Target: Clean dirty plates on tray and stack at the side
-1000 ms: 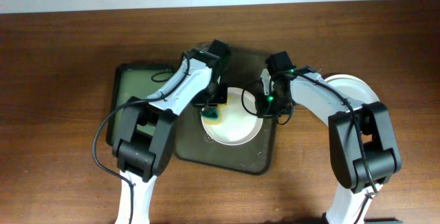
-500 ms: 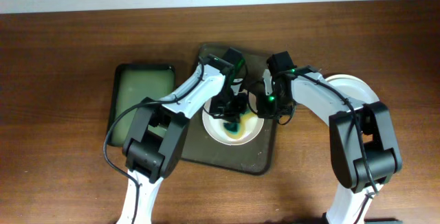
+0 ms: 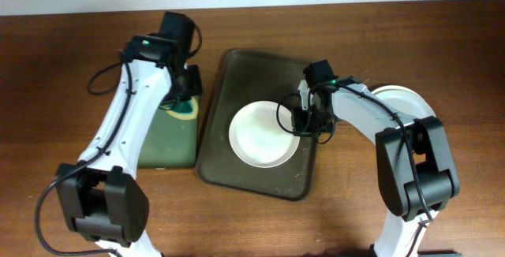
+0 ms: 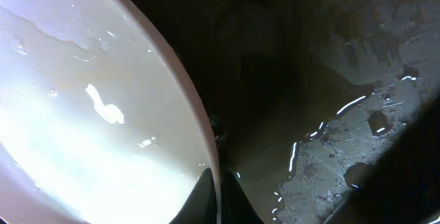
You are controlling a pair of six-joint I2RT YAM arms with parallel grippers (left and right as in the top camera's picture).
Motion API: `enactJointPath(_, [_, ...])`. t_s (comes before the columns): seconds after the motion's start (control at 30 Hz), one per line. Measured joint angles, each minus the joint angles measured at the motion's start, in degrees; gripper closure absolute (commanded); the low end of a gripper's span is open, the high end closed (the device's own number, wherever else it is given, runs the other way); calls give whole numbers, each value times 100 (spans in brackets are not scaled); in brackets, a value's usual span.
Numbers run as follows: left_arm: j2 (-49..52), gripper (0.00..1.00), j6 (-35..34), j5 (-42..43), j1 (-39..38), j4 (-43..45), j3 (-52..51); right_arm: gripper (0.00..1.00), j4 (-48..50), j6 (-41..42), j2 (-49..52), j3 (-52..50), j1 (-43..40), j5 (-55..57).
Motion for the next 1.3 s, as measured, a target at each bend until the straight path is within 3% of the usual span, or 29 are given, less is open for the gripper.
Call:
enactJointPath(0.13, [44, 99, -55, -498, 531, 1320, -1814, 96, -11, -2, 0, 4, 0, 20])
enactJointPath(0.2, [50, 49, -70, -522, 503, 1945, -2409, 96, -17, 0, 0, 4, 0, 22])
enactJointPath(0.23, [50, 35, -120, -525, 505, 1932, -2468, 91, -20, 0, 0, 4, 0, 22])
enactJointPath(0.27, [44, 31, -96, -542, 505, 1867, -2411, 90, -20, 4, 0, 4, 0, 22])
enactJointPath(0.3, [20, 28, -107, -535, 505, 1659, -2310, 96, -31, -7, 11, 2, 0, 61])
enactJointPath(0.4, [-531, 4, -114, -334, 505, 1233, -1858, 96, -48, 0, 9, 4, -7, 50])
enactJointPath(0.43, [-955, 0, -101, -251, 505, 1130, -1788, 96, -190, -2, -2, 22, -11, 61])
enactJointPath(0.53, [-1714, 0, -46, -173, 505, 979, -1740, 96, -369, -7, -723, 0, 39, 560])
enactJointPath(0.7, [-1735, 0, -74, -101, 505, 1025, -1740, 96, -420, -22, -2780, 52, 866, 2594])
enactJointPath(0.83, [-1735, 1, -74, -83, 505, 1023, -1740, 96, -986, -44, -2787, 55, 1810, 4026])
enactJointPath(1.0, [-1735, 1, -74, -83, 505, 1023, -1740, 96, -942, -107, -2787, 55, 3051, 6033])
enactJointPath(1.3, [-1735, 0, -74, -83, 505, 1023, -1740, 96, -481, -114, -2787, 57, 3300, 6929])
